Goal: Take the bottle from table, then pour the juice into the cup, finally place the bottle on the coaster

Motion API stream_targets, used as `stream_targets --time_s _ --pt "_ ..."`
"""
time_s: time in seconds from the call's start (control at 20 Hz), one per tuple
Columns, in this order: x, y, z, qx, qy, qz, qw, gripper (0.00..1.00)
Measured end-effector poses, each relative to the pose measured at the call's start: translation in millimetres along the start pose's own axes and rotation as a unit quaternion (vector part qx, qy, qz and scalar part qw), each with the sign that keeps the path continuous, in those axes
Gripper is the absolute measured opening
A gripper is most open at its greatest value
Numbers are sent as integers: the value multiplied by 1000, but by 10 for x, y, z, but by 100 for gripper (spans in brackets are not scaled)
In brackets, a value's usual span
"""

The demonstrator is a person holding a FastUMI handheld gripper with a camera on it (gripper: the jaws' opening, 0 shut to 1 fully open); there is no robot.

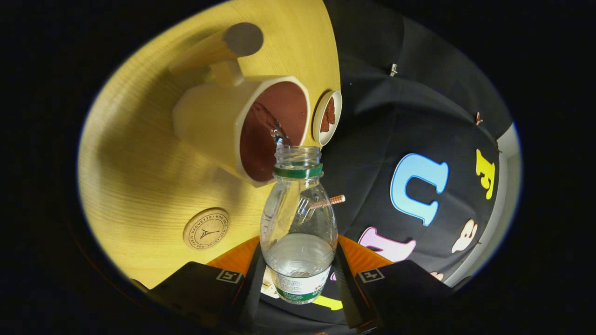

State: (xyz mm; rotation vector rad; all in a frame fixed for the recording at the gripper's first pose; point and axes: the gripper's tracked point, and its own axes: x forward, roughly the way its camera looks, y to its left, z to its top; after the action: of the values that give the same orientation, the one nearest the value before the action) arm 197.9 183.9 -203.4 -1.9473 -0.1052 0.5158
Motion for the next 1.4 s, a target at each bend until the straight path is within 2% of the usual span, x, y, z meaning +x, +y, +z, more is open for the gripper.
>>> stream_targets --time_s 0.8,1.4 --pt "78 -250 -22 -56 -16 -13 998 74" --pt "51 -324 -7 -139 -31 -27 989 74"
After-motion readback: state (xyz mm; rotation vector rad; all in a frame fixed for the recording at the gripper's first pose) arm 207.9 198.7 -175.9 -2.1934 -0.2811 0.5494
